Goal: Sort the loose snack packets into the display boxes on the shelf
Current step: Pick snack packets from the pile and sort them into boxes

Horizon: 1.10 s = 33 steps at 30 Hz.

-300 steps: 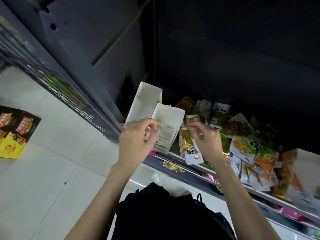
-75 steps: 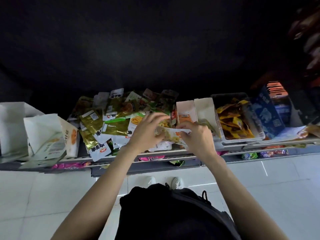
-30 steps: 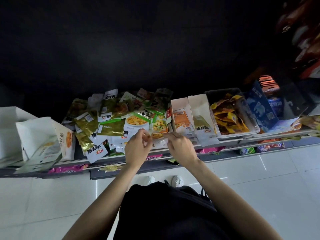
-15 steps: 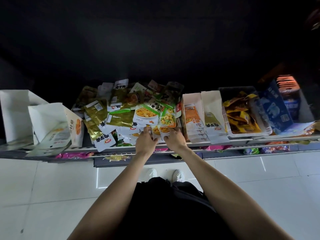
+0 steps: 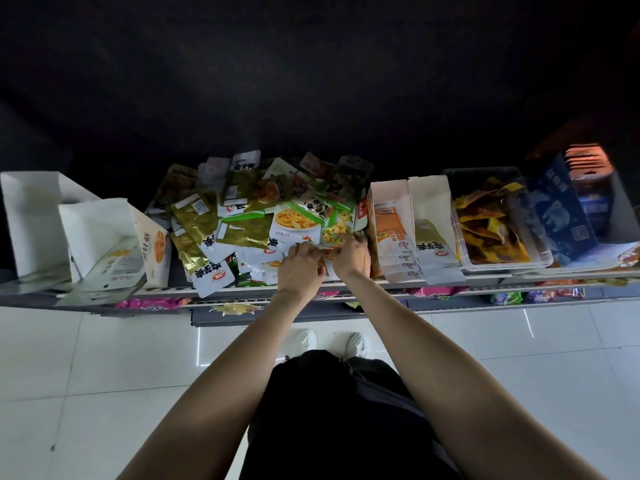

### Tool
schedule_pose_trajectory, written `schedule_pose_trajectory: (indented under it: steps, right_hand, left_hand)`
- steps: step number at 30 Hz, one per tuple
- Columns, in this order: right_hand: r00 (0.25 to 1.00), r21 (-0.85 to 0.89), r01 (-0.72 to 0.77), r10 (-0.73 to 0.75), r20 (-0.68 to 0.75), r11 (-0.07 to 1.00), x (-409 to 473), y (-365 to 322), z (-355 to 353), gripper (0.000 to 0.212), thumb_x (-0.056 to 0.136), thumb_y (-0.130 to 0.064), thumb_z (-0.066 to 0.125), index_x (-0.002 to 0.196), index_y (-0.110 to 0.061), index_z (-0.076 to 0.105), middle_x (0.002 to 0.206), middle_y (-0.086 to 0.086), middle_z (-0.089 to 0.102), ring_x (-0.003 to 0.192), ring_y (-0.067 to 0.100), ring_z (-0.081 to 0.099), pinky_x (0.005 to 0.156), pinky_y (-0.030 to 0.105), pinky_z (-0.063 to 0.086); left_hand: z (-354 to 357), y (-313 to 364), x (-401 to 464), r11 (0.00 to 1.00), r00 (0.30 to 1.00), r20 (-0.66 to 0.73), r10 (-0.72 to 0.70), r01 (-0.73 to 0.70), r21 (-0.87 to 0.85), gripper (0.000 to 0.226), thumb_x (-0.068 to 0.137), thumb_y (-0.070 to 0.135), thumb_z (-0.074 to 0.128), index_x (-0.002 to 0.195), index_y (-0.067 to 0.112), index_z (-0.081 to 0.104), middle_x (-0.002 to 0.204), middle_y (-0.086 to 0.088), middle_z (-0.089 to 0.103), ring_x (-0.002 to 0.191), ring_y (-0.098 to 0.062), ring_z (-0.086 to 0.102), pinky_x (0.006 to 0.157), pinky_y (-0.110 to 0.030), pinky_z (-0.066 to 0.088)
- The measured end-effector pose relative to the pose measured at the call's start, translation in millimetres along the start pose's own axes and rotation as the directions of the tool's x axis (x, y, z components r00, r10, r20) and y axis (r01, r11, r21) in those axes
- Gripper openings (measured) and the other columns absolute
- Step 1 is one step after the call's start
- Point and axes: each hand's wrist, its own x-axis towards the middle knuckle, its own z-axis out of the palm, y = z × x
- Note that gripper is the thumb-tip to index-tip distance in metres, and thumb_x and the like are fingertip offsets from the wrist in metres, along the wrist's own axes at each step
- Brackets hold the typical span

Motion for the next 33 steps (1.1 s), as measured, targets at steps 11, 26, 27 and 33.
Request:
schedule_pose_trajectory:
  steps: [11, 26, 27, 33]
  right_hand:
    - [0.99, 0.492, 0.044, 0.028, -0.138, 0.87, -39, 10, -32, 0.018, 0.082, -0.005, 0.07, 0.1, -0.007, 0.072, 0.1, 0.005, 0.072, 0.083, 0.006, 0.064, 0.067, -0.003, 0.041]
    - [0.829, 0.079, 0.539, -0.511, -0.225, 0.839, -55, 78, -177, 0.037, 0.083, -0.031, 0.068, 0.113, -0.01, 0.064, 0.083, -0.004, 0.069, 0.066, -0.008, 0.062, 0.054, 0.004, 0.044]
    - [0.779, 0.025, 0.573, -0.535, -0.328, 0.819, -56, 83, -180, 0.028, 0.084, -0.028, 0.069, 0.103, -0.008, 0.069, 0.075, -0.007, 0.067, 0.059, -0.014, 0.056, 0.05, 0.0, 0.038]
    - [0.775, 0.098, 0.422, -0.303, -0.554, 0.901, -43, 100, -161, 0.011, 0.085, -0.011, 0.068, 0.093, -0.005, 0.073, 0.067, -0.003, 0.067, 0.045, 0.001, 0.045, 0.044, 0.003, 0.033]
  left_hand:
    - [-34, 22, -1, -0.197, 0.735, 0.571, -0.367, 0.538, -0.819, 0.027, 0.094, 0.031, 0.057, 0.084, 0.007, 0.064, 0.069, -0.002, 0.068, 0.067, -0.016, 0.061, 0.06, -0.023, 0.05]
    - [-80, 47, 5, 0.796, 0.91, -0.292, 0.295, -0.403, -0.452, 0.026, 0.085, 0.034, 0.065, 0.11, 0.028, 0.066, 0.088, 0.02, 0.063, 0.071, -0.007, 0.064, 0.064, -0.031, 0.056]
    - [-73, 54, 13, 0.806, 0.911, -0.328, 0.251, -0.384, -0.45, 0.031, 0.084, 0.039, 0.062, 0.114, 0.029, 0.062, 0.092, 0.015, 0.066, 0.076, -0.009, 0.064, 0.065, -0.034, 0.057]
    - [-26, 89, 34, 0.782, 0.999, 0.008, -0.032, 0.03, -0.623, 0.068, 0.085, 0.036, 0.067, 0.142, 0.018, 0.034, 0.11, 0.004, 0.061, 0.09, -0.012, 0.061, 0.082, -0.034, 0.054]
